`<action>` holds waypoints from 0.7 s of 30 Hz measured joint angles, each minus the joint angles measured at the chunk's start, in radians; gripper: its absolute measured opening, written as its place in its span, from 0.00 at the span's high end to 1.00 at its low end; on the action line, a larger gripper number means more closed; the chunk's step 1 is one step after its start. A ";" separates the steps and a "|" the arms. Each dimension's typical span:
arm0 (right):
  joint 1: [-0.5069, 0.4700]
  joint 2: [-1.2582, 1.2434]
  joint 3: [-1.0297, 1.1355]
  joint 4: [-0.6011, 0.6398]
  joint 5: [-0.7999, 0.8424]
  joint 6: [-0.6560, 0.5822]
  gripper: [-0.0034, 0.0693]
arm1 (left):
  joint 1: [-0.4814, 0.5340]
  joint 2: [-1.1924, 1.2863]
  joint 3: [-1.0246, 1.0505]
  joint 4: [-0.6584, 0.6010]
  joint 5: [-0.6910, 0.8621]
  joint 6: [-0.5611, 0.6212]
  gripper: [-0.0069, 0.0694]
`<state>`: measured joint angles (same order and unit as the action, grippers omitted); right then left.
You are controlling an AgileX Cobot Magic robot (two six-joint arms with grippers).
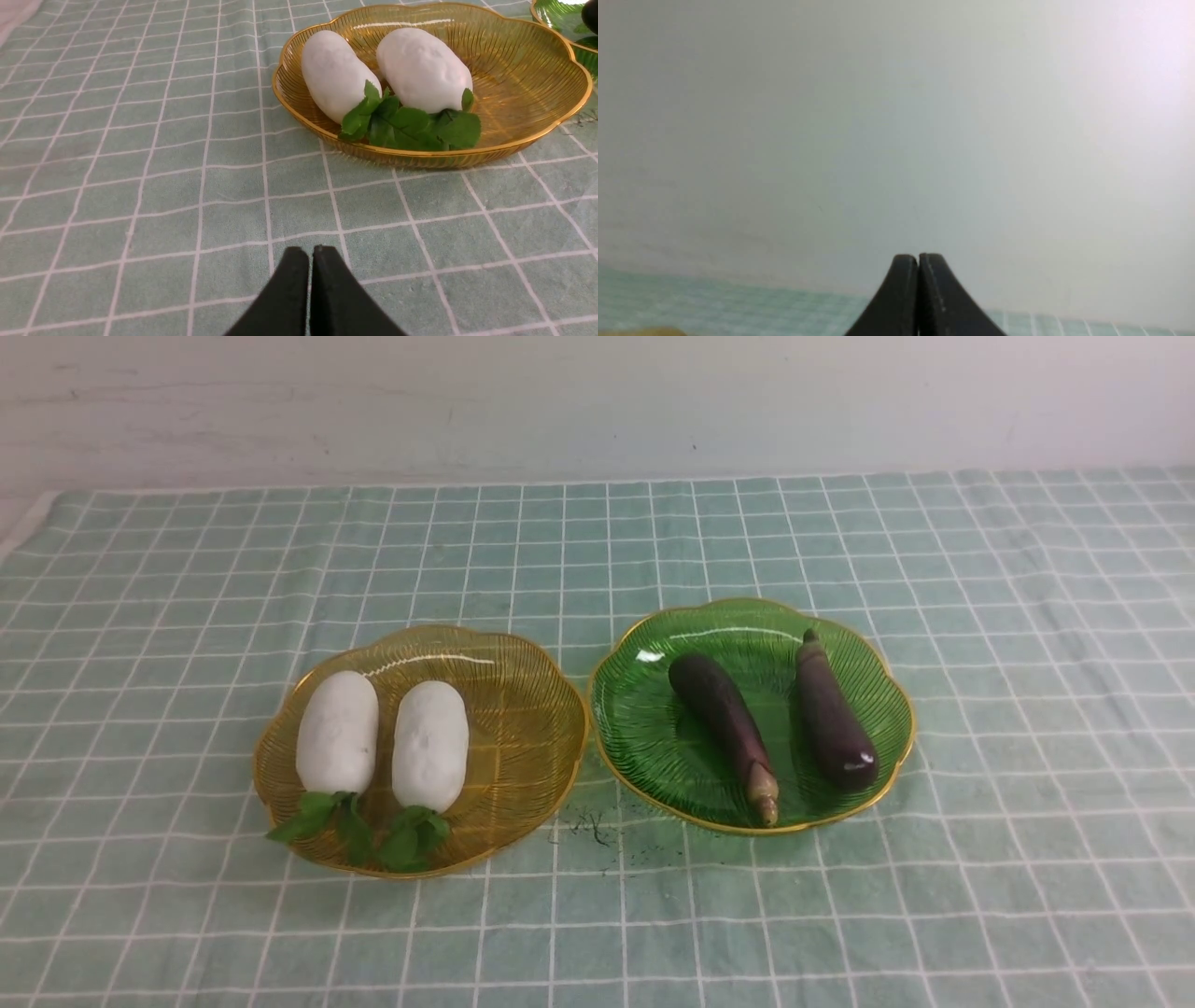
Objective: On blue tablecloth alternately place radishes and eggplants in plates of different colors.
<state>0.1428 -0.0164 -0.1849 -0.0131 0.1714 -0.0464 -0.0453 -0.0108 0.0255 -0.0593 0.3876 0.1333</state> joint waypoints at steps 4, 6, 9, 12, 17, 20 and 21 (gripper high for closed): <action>-0.101 0.000 0.162 -0.037 0.053 0.000 0.97 | 0.000 0.000 0.000 0.000 0.000 0.000 0.92; -0.140 0.000 0.205 -0.039 0.118 0.000 0.97 | 0.000 0.000 0.000 0.000 0.000 0.000 0.92; -0.159 0.002 0.210 -0.040 0.193 0.000 0.97 | 0.000 0.000 0.000 0.000 0.000 0.000 0.92; -0.163 0.002 0.207 -0.042 0.213 -0.007 0.97 | 0.000 0.000 0.000 0.001 0.000 0.000 0.92; -0.165 0.002 0.206 0.049 0.220 0.016 0.97 | 0.000 0.000 0.000 0.001 0.000 0.000 0.92; -0.165 0.002 0.206 0.063 0.222 0.016 0.97 | 0.000 0.000 0.000 0.001 0.000 0.000 0.92; -0.165 0.002 0.206 0.063 0.222 0.016 0.97 | 0.000 0.000 0.000 0.001 0.000 0.000 0.92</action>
<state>-0.0222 -0.0142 0.0209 0.0502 0.3934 -0.0305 -0.0453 -0.0108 0.0255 -0.0581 0.3876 0.1329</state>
